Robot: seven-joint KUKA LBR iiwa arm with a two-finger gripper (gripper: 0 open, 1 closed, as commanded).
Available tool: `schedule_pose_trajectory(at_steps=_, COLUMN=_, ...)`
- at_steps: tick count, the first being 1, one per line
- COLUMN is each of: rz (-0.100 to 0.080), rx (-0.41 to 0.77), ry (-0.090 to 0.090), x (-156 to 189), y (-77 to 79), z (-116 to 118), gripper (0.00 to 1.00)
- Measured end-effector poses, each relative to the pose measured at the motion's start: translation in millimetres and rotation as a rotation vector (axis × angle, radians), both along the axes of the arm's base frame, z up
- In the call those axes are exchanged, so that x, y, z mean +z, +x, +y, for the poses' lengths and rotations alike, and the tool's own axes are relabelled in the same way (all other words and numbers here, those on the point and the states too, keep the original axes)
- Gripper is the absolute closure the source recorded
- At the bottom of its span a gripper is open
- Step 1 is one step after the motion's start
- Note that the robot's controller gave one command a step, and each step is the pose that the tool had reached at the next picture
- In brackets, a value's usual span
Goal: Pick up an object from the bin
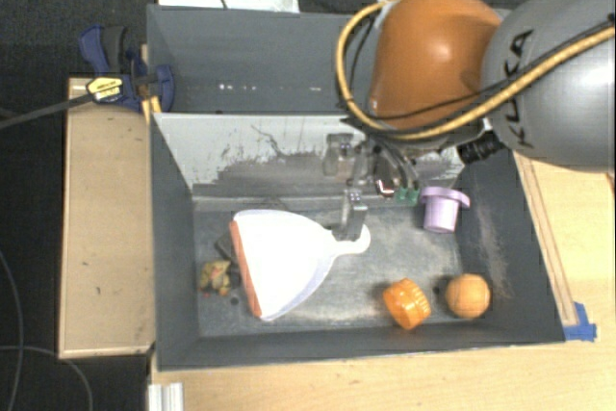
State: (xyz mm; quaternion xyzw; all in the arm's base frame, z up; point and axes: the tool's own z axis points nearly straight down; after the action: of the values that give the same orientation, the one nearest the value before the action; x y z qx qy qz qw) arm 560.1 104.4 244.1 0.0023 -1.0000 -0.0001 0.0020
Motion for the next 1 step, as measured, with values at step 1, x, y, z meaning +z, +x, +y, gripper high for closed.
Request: schedule_pose_trajectory(at_steps=1, rz=-0.007, rx=-0.003, ry=0.001, x=4.8, y=1.0, z=-0.7, gripper=0.00)
